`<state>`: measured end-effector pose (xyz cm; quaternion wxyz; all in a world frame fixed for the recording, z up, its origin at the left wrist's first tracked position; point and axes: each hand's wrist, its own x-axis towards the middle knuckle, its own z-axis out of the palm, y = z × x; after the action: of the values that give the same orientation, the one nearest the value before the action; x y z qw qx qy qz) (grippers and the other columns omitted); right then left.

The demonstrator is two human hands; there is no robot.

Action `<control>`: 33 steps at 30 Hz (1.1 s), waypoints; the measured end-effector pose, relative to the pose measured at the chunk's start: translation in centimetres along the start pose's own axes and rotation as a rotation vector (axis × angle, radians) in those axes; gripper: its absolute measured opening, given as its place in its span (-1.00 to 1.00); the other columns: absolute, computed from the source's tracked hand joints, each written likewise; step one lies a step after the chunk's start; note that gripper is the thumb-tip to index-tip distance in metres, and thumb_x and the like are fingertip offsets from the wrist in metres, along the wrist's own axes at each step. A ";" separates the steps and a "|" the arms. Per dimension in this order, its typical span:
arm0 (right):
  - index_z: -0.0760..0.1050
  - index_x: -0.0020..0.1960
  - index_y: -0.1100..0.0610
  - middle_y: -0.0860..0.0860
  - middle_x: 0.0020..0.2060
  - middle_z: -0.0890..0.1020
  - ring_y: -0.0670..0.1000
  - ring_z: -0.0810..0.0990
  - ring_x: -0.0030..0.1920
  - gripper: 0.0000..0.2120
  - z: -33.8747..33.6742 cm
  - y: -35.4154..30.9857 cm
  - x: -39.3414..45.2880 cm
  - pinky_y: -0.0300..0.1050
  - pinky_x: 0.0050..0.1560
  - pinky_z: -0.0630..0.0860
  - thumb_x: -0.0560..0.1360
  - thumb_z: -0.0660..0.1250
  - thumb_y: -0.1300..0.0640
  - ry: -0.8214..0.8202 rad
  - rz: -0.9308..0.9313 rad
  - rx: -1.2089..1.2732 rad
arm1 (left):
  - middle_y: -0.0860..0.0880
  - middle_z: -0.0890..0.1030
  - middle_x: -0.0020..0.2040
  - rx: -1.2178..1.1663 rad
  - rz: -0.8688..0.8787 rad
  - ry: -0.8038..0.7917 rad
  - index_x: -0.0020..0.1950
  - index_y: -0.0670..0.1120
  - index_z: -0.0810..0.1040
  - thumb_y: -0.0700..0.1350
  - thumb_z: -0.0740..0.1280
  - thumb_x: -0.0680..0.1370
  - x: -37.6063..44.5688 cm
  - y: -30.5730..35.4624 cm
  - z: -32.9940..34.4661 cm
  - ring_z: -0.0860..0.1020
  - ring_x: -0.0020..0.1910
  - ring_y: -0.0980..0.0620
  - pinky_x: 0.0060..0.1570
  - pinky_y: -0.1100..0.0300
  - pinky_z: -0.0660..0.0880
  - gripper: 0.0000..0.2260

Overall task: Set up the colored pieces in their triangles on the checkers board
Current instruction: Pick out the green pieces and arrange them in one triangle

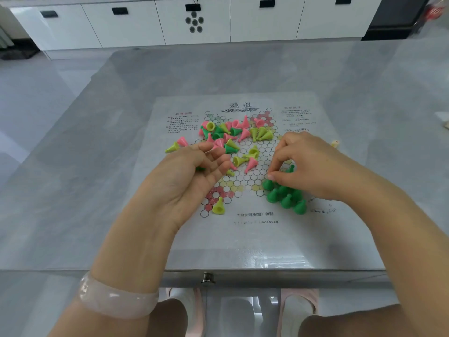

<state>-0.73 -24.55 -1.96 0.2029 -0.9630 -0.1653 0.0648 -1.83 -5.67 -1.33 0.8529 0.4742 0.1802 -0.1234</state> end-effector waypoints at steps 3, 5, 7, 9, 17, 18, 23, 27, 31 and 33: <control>0.46 -0.30 -0.12 -0.19 -0.18 0.37 -0.12 0.27 -0.02 -0.85 -0.1 0.0 -0.1 -0.25 -0.14 0.12 0.42 0.36 0.04 -0.005 0.001 -0.007 | -0.19 0.57 -0.23 -0.012 0.003 -0.007 -0.09 -0.27 0.47 -0.45 0.10 0.50 0.0 0.0 0.0 0.62 -0.40 0.01 -0.39 0.26 0.55 -0.81; 0.44 -0.32 -0.14 -0.19 -0.17 0.38 -0.12 0.27 -0.01 -0.82 -0.2 0.0 -0.1 -0.25 -0.12 0.14 0.42 0.36 0.04 -0.010 0.004 0.005 | -0.16 0.58 -0.26 0.020 0.009 0.001 -0.10 -0.25 0.47 -0.41 0.12 0.51 0.0 0.1 0.0 0.58 -0.48 0.06 -0.45 0.30 0.51 -0.83; 0.43 -0.32 -0.14 -0.21 -0.18 0.38 -0.12 0.28 -0.01 -0.81 -0.2 0.0 -0.1 -0.26 -0.08 0.15 0.42 0.36 0.04 -0.017 -0.003 0.001 | -0.14 0.58 -0.26 0.060 0.007 0.012 -0.10 -0.22 0.46 -0.38 0.13 0.52 -0.1 0.1 0.0 0.50 -0.53 0.10 -0.52 0.34 0.44 -0.85; 0.47 -0.29 -0.12 -0.19 -0.17 0.39 -0.11 0.28 -0.01 -0.86 -0.1 0.1 -0.1 -0.25 -0.07 0.17 0.42 0.36 0.03 -0.016 -0.007 -0.005 | -0.11 0.58 -0.24 0.093 -0.003 0.020 -0.10 -0.19 0.47 -0.34 0.16 0.52 -0.1 0.1 -0.2 0.43 -0.53 0.12 -0.56 0.34 0.38 -0.88; 0.57 -0.02 -0.08 -0.10 -0.07 0.44 -0.10 0.36 0.02 -0.87 -0.7 0.5 -0.3 -0.20 0.00 0.24 0.47 0.28 -0.01 0.008 -0.040 0.026 | -0.12 0.57 -0.24 0.025 -0.047 0.022 -0.06 -0.19 0.45 -0.28 0.20 0.50 0.0 0.9 -0.8 0.40 -0.47 0.08 -0.53 0.33 0.38 -0.93; 0.57 -0.01 -0.08 -0.10 -0.07 0.45 -0.11 0.37 -0.02 -0.85 -0.9 0.5 -0.3 -0.21 -0.01 0.25 0.48 0.26 0.01 0.049 -0.039 0.044 | -0.12 0.57 -0.24 0.013 -0.049 0.018 -0.07 -0.19 0.45 -0.28 0.20 0.50 0.0 0.9 -0.9 0.41 -0.47 0.07 -0.53 0.33 0.39 -0.93; 0.58 -0.04 -0.02 -0.08 -0.12 0.53 -0.17 0.47 -0.10 -0.84 -1.6 -0.4 0.1 -0.28 -0.09 0.36 0.50 0.23 0.09 0.204 -0.054 0.124 | -0.20 0.50 -0.08 -0.190 -0.057 0.043 -0.06 -0.23 0.44 -0.39 0.09 0.45 0.1 1.8 -1.7 0.51 -0.27 0.00 -0.33 0.25 0.52 -0.81; 0.58 -0.02 0.01 -0.07 -0.15 0.55 -0.13 0.50 -0.13 -0.85 -1.6 -2.0 2.5 -0.29 -0.10 0.41 0.49 0.26 0.15 0.145 -0.111 0.061 | -0.23 0.46 0.01 -0.352 -0.032 0.127 -0.05 -0.26 0.43 -0.49 -0.08 0.40 0.2 2.8 -2.2 0.51 -0.03 -0.06 -0.17 0.16 0.50 -0.65; 0.56 0.01 0.04 -0.20 -0.29 0.42 -0.16 0.43 -0.22 -0.84 -0.5 -3.2 6.5 -0.28 -0.19 0.33 0.47 0.28 0.17 0.038 -0.161 -0.120 | -0.25 0.45 -0.04 -0.350 -0.005 0.146 -0.04 -0.28 0.43 -0.51 -0.07 0.45 0.0 3.0 -2.4 0.51 -0.06 -0.05 -0.20 0.13 0.54 -0.67; 0.54 0.01 0.04 -0.20 -0.31 0.37 -0.11 0.43 -0.20 -0.84 0.5 -3.6 7.9 -0.20 -0.20 0.36 0.44 0.29 0.16 -0.002 -0.167 -0.190 | -0.24 0.46 -0.08 -0.337 0.003 0.153 -0.07 -0.29 0.43 -0.50 -0.01 0.49 -0.1 3.0 -2.5 0.51 -0.12 -0.03 -0.21 0.14 0.54 -0.73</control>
<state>5.53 -18.53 -1.37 0.1153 -0.9606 -0.2506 0.0328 -1.24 -1.93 -0.21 0.9042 0.3329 0.2620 -0.0536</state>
